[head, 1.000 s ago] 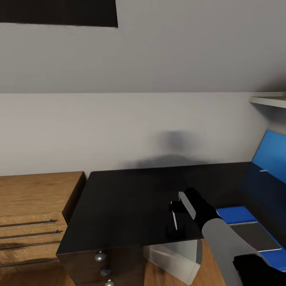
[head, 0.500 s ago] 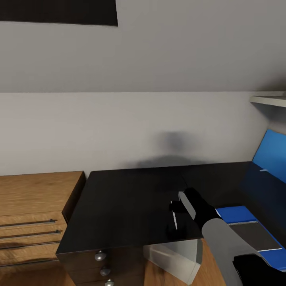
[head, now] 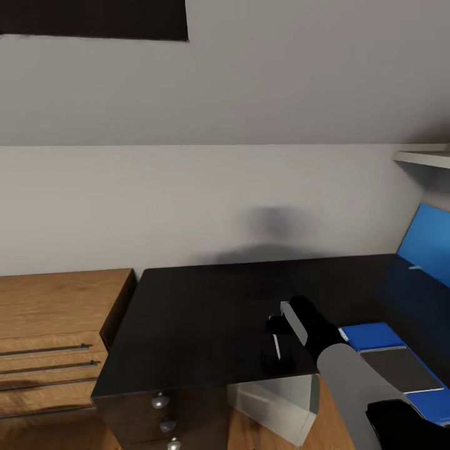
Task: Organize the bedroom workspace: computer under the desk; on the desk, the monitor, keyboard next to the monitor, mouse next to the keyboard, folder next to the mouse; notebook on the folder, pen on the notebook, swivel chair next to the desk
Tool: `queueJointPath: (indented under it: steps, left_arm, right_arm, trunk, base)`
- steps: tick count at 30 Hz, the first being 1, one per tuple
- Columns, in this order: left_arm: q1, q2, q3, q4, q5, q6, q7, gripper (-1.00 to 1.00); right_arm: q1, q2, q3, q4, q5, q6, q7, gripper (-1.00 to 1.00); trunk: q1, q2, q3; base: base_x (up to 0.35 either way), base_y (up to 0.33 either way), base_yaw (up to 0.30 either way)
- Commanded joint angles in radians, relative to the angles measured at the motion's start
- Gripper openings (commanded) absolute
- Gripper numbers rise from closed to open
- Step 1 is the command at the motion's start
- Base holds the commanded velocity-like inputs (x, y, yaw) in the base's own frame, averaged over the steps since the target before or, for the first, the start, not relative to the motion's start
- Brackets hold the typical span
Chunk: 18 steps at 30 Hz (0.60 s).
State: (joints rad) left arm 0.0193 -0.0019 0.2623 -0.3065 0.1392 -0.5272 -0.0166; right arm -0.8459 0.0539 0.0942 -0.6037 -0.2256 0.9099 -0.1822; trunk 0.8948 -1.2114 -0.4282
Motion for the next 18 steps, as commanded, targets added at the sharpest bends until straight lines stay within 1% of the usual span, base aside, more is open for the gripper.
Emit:
queueJointPath:
  steps: [1,7,18]
  left_arm:
    - [0.001,0.000,-0.002,-0.002,0.008,-0.001,-0.002,1.00]
    - [0.001,0.002,-0.002,-0.002,0.008,-0.001,-0.002,1.00]
    - [0.001,0.002,-0.002,-0.002,0.009,-0.001,-0.002,1.00]
  right_arm:
    - [-0.001,0.000,0.004,-0.001,-0.011,0.003,-0.010,1.00]
    - [-0.001,0.000,0.003,-0.001,-0.011,0.003,-0.010,1.00]
    - [0.000,-0.002,0.003,-0.001,-0.010,0.003,-0.010,1.00]
  trunk:
    - [0.000,-0.001,-0.001]
    - [0.000,-0.001,-0.001]
    - [0.000,-0.001,-0.001]
  base:
    - [-0.079,0.100,0.000]
    - [-0.036,0.051,0.000]
    - [-0.006,0.008,0.000]
